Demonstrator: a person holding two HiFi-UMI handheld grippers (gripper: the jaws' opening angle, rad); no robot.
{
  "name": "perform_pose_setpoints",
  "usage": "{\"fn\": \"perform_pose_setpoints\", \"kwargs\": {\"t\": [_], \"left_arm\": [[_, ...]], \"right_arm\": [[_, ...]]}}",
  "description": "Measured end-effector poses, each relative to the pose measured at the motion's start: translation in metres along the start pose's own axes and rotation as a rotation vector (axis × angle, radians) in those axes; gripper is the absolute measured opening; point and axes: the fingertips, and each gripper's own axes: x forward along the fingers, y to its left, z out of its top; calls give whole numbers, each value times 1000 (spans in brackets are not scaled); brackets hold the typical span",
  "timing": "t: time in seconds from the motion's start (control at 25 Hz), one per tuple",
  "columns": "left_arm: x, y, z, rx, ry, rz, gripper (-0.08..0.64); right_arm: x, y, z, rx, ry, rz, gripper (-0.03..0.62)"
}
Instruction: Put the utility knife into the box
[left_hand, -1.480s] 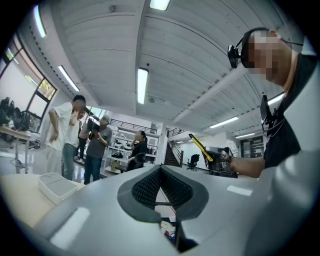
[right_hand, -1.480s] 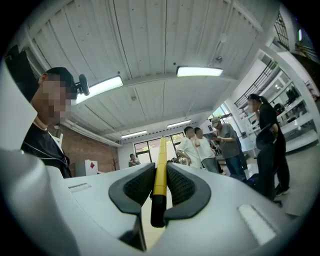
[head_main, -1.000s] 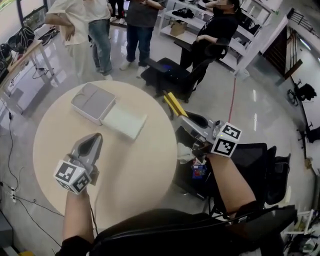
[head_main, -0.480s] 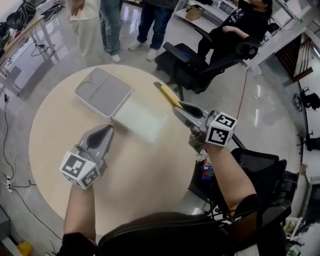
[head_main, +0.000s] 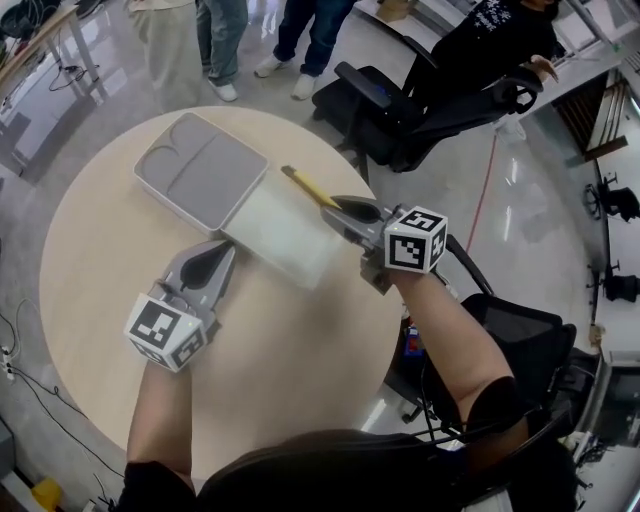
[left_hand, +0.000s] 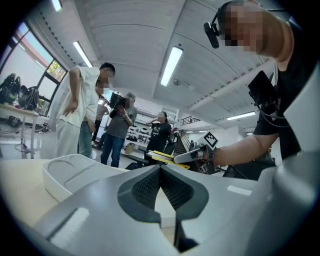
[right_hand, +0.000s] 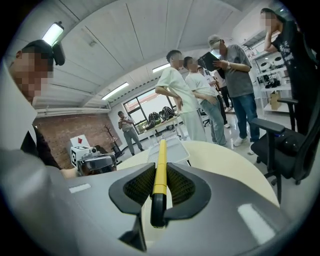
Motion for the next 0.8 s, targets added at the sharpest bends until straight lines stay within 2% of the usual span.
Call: {"fn": "perform_pose_setpoints", "kwargs": {"t": [0.28,0.56,0.8], "left_arm": [[13,19,-13,-22,14,1,-6],[18,27,-25,-10,18,4,-6],[21,28,-28,-31,11,14,-6]], "right_arm": [[47,-34,-38,21,144,-61,87],[78,-52,-66,-6,269,-98,87],[90,-64,-78,-19,315,-133,89]]}}
